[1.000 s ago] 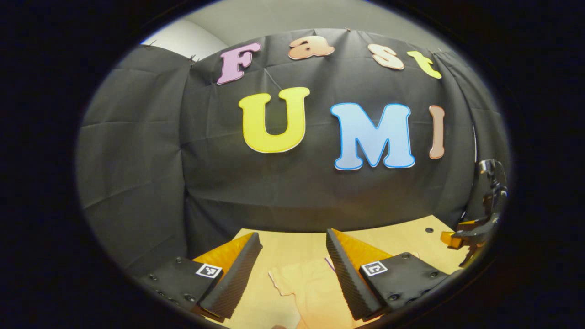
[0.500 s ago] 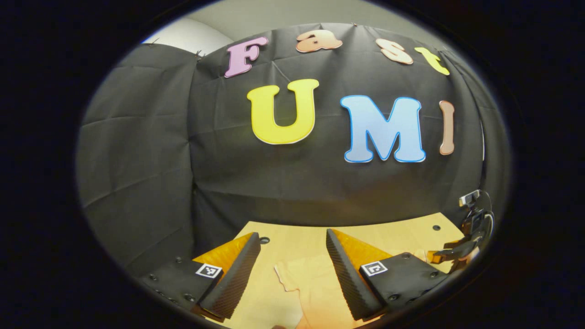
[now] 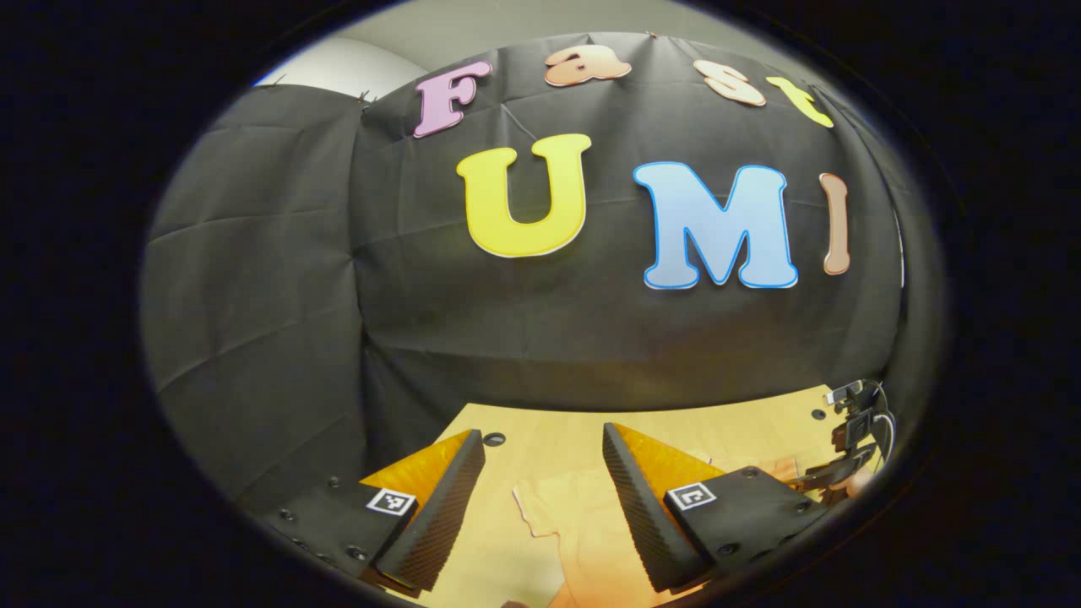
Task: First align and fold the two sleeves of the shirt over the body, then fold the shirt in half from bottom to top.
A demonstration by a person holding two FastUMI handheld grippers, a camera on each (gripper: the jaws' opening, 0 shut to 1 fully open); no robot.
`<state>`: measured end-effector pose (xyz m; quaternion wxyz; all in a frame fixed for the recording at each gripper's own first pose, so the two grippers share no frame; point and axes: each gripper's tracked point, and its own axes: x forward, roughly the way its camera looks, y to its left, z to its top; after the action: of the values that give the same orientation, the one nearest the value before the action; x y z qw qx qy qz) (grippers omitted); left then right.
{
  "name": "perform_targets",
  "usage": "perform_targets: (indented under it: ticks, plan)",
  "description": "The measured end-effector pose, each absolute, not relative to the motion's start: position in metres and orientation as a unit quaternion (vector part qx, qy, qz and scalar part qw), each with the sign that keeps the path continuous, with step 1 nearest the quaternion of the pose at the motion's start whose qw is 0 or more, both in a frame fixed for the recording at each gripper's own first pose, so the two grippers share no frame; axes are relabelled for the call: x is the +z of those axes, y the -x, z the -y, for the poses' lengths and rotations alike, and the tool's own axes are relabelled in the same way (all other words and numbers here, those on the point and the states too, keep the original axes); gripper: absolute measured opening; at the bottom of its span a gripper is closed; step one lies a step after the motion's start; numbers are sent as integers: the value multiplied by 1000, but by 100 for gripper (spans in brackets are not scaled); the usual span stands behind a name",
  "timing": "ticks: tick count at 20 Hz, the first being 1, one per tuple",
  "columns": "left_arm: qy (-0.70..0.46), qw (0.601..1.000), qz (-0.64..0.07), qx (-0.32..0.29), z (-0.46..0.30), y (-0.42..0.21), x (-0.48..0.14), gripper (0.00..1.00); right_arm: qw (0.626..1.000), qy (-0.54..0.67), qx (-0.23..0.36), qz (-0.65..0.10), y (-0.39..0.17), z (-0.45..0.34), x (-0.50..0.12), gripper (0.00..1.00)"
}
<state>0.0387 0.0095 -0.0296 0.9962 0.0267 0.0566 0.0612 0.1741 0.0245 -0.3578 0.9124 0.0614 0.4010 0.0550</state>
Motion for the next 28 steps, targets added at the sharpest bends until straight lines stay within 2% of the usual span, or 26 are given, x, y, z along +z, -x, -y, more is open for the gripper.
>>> perform_targets:
  ticks: [6, 9, 11, 12, 14, 15, 16, 20, 22, 28]
  plan:
    - [-26, 996, -65, 64, -7, -44, -35, 94, 904, -90, 59, -414, -177, -29, -366, 96]
    - [-26, 996, -65, 61, -5, -46, -36, 93, 904, -87, 63, -414, -178, -29, -364, 90]
    - [-25, 996, -66, 59, -3, -47, -35, 94, 903, -88, 66, -416, -177, -31, -366, 75]
    - [-25, 996, -67, 58, -3, -47, -36, 94, 904, -87, 71, -413, -179, -31, -365, 75]
    - [-24, 996, -68, 57, -2, -49, -38, 94, 902, -93, 72, -416, -179, -31, -365, 43]
    - [-22, 996, -69, 57, -2, -48, -40, 94, 904, -91, 73, -412, -181, -31, -365, 43]
    - [-21, 996, -71, 57, -2, -48, -40, 94, 901, -97, 69, -418, -177, -30, -363, 20]
    - [-16, 995, -74, 60, -4, -48, -43, 93, 905, -85, 78, -409, -181, -34, -364, 17]
    - [-16, 995, -77, 60, -5, -48, -46, 93, 904, -84, 69, -413, -182, -36, -361, 2]
    - [-11, 995, -74, 62, -10, -47, -45, 93, 917, -67, 79, -386, -190, -49, -329, 2]
